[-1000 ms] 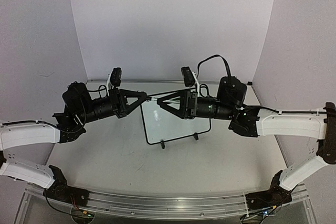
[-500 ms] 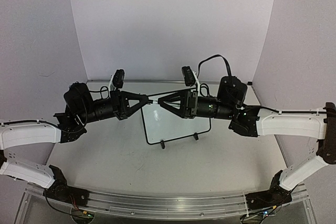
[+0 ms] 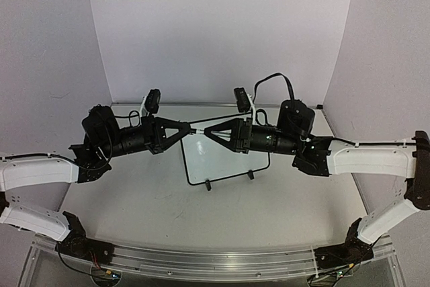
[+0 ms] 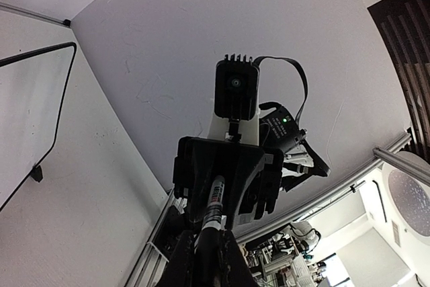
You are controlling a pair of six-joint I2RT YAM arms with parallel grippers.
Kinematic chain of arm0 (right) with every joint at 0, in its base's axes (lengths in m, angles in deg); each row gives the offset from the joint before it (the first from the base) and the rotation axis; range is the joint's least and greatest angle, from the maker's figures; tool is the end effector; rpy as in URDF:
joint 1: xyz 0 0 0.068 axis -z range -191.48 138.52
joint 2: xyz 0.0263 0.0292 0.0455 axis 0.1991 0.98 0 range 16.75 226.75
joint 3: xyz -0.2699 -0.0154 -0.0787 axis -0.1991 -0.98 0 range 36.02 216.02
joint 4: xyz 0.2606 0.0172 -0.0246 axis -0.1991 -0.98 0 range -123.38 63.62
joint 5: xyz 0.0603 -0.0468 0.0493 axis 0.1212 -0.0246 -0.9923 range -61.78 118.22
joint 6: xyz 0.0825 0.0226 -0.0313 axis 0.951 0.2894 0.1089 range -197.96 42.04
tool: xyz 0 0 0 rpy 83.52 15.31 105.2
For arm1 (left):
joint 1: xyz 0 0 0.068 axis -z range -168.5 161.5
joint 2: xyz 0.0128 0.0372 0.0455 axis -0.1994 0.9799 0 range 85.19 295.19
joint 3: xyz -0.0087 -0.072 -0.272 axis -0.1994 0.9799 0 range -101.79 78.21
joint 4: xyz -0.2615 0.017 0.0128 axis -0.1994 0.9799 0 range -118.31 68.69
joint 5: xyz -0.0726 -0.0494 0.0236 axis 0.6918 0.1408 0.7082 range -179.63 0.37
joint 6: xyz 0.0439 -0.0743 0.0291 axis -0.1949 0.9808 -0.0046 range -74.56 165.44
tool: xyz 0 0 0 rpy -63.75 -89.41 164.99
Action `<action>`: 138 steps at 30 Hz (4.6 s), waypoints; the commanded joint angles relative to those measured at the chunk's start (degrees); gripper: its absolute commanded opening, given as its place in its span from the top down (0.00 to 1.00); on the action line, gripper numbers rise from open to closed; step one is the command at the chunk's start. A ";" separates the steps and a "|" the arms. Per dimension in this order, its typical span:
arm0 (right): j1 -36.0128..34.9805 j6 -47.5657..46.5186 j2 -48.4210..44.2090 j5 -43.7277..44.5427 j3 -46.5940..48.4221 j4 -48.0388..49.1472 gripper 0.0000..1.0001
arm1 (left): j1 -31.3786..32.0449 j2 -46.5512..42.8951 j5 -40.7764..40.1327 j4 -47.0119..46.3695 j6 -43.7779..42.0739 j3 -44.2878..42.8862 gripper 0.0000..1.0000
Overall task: Write a sentence on the whiteboard
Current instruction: Open the pen cap from the whiteboard marker, then place the pen cap at the center of the board, then hold the whiteboard at the center of the board.
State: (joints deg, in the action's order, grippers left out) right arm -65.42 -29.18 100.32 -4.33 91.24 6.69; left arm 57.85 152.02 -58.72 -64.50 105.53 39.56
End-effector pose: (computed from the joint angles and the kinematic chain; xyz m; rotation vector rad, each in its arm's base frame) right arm 0.1863 0.3302 0.3324 -0.6265 1.7062 1.7853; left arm 0.1770 -0.2462 0.3212 0.3299 1.7340 -1.8285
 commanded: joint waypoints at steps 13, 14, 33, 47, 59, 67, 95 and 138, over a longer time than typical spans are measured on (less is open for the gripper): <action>2.46 2.96 -3.49 5.03 -8.49 8.90 1.00 | -4.32 -4.53 -6.90 2.70 3.07 0.86 1.00; 3.13 3.27 -3.95 4.42 -9.72 9.37 1.00 | -6.49 -5.89 -7.00 2.58 4.02 1.33 1.00; 5.69 -10.30 -13.96 6.17 -8.88 -17.88 1.00 | -12.73 -3.40 -5.40 52.89 -15.54 1.90 1.00; -0.66 -12.24 -12.15 14.43 -7.26 -26.19 1.00 | -12.69 12.68 -6.28 46.71 -15.71 3.96 0.93; -4.14 -10.41 -11.84 19.39 -7.49 -27.90 1.00 | -12.72 11.94 -11.28 50.07 -17.42 4.60 0.40; -4.89 -9.95 -13.79 22.20 -7.35 -30.49 1.00 | -12.74 10.50 -15.09 61.77 -22.97 -1.85 0.15; 5.74 -18.49 4.95 11.67 11.80 -26.45 1.00 | -22.24 28.40 15.51 70.27 -60.47 -42.14 0.18; 5.73 -19.08 18.97 10.34 21.65 -22.89 1.00 | -19.55 31.80 11.95 62.75 -68.26 -37.28 1.00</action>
State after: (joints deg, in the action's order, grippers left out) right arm -59.62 -47.97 117.98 6.33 110.55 -18.46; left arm 37.79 184.96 -44.79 -1.53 39.32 1.22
